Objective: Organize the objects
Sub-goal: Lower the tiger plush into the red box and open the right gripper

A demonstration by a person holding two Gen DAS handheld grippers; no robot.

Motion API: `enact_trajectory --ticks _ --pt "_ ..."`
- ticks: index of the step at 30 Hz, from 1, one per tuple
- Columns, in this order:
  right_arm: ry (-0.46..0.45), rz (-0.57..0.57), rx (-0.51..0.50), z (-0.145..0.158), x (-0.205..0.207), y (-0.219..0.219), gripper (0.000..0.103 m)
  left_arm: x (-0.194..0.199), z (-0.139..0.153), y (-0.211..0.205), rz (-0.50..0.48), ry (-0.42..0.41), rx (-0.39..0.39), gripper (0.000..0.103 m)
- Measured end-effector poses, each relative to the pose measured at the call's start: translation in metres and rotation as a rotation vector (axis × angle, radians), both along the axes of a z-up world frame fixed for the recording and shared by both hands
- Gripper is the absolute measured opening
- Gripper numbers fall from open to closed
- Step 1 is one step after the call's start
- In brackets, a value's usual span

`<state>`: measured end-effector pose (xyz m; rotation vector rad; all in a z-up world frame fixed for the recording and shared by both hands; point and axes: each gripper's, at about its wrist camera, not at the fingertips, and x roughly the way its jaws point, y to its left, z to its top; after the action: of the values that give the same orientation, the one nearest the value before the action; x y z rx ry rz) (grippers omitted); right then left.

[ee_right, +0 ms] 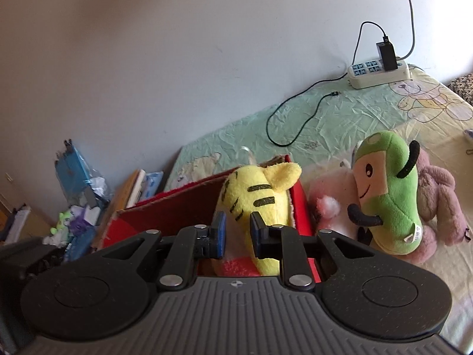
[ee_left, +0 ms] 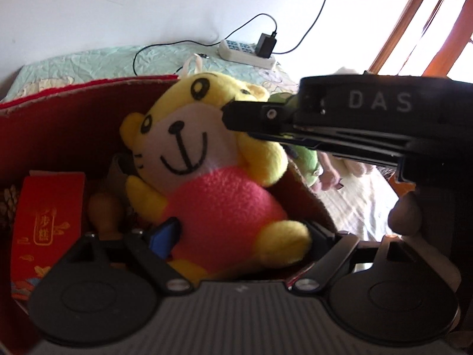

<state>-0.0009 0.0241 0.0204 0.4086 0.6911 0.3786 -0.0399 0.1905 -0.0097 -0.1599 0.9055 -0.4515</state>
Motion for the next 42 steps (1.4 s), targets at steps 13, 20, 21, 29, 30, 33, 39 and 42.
enact_trajectory --ticks 13,20,21,29,30,33,39,42 --pt "-0.032 -0.006 -0.003 0.009 -0.02 -0.019 0.023 -0.009 0.029 -0.016 0.08 0.003 0.167 0.091" --pt "-0.032 -0.02 -0.019 0.008 -0.032 -0.032 0.028 -0.015 0.042 -0.02 0.156 -0.002 0.236 0.091" --pt "-0.032 -0.02 -0.021 0.008 -0.034 -0.034 0.03 -0.016 0.044 -0.022 0.164 -0.004 0.241 0.091" --pt "-0.033 -0.008 -0.011 0.009 -0.043 -0.054 0.031 -0.031 0.06 -0.044 0.225 -0.042 0.31 0.092" --pt "-0.035 -0.003 -0.012 0.009 -0.044 -0.057 0.031 -0.032 0.062 -0.048 0.234 -0.046 0.321 0.092" --pt "-0.038 0.009 -0.017 0.012 -0.044 -0.065 0.031 -0.032 0.064 -0.056 0.265 -0.034 0.337 0.092" --pt "-0.042 0.046 -0.027 0.014 -0.043 -0.083 0.031 -0.03 0.064 -0.073 0.342 -0.01 0.383 0.093" --pt "-0.043 0.066 -0.028 0.015 -0.041 -0.092 0.031 -0.03 0.064 -0.082 0.375 0.001 0.397 0.093"
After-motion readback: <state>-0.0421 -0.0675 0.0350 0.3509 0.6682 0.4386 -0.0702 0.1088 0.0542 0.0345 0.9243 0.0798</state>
